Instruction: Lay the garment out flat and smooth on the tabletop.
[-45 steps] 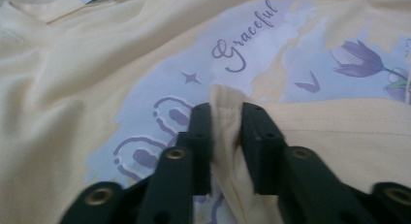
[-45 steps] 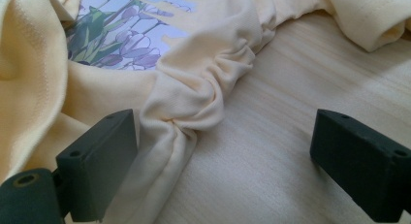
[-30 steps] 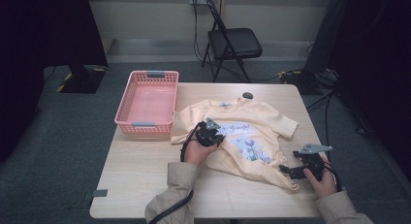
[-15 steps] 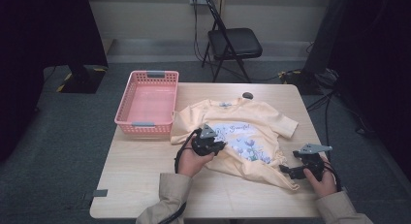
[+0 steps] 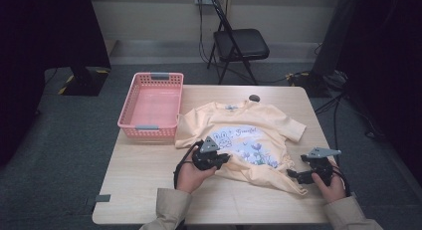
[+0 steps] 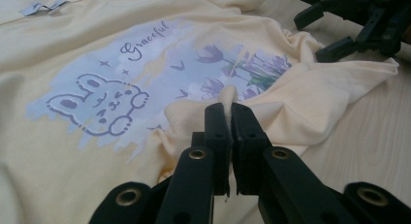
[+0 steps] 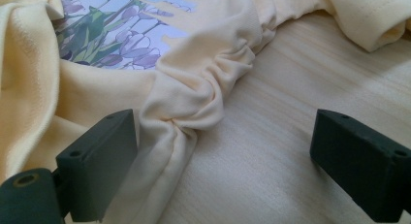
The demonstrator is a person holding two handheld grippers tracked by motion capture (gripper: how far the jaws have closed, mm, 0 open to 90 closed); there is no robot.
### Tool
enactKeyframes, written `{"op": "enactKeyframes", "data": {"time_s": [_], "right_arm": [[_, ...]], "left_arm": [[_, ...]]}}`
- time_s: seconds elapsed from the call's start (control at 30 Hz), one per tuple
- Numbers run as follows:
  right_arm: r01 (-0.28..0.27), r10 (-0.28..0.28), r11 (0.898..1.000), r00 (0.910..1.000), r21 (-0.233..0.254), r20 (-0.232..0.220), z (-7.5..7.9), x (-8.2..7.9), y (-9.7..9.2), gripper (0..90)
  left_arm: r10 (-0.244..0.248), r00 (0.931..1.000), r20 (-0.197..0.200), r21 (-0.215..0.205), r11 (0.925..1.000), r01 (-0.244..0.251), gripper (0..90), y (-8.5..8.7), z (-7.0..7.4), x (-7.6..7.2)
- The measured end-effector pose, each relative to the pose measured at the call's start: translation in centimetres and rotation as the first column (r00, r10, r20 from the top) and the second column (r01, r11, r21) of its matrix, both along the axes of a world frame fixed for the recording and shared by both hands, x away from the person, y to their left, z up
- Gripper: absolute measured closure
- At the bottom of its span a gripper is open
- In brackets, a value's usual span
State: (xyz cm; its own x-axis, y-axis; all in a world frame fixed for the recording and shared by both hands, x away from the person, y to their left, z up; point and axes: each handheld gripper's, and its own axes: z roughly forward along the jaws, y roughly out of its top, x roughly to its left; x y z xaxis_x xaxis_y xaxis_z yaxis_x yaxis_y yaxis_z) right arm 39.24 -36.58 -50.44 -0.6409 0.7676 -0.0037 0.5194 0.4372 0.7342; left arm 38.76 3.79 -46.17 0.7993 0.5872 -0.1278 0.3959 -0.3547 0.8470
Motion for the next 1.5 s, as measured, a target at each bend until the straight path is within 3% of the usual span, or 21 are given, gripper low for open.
{"op": "enactKeyframes", "data": {"time_s": [0.23,0.43,0.53,0.87,1.1,1.3,1.5], "right_arm": [[0.0,0.0,1.0,1.0,0.0,0.0,0.0,0.0,0.0,8.5],[0.0,0.0,1.0,1.0,0.0,0.0,0.0,0.0,0.0,8.5],[0.0,0.0,1.0,1.0,0.0,0.0,0.0,0.0,0.0,8.5],[0.0,0.0,1.0,1.0,0.0,0.0,0.0,0.0,0.0,8.5],[0.0,0.0,1.0,1.0,0.0,0.0,0.0,0.0,0.0,8.5],[-0.001,0.001,1.0,1.0,0.0,0.0,0.0,0.0,0.0,8.5],[-0.003,0.003,1.0,1.0,0.0,0.0,0.0,0.0,0.0,8.5]], "left_arm": [[-0.025,0.9996,0.014,0.032,0.9992,0.025,86.8,0.7,-0.7,-1.2],[-0.016,0.9997,-0.016,-0.009,0.9998,0.016,86.9,2.3,-1.5,-2.1],[-0.016,0.9995,-0.026,-0.01,0.9998,0.015,86.9,2.8,-1.8,-2.6],[-0.022,0.9989,-0.042,0.002,0.9998,0.022,86.8,3.8,-2.4,-3.9],[-0.027,0.9987,-0.043,0.036,0.9989,0.029,86.7,4.4,-2.7,-5.0],[-0.021,0.9977,-0.064,0.024,0.9994,0.023,86.7,5.3,-3.0,-5.7],[-0.014,0.9972,-0.074,0.041,0.999,0.017,86.5,5.9,-3.5,-6.3]]}}
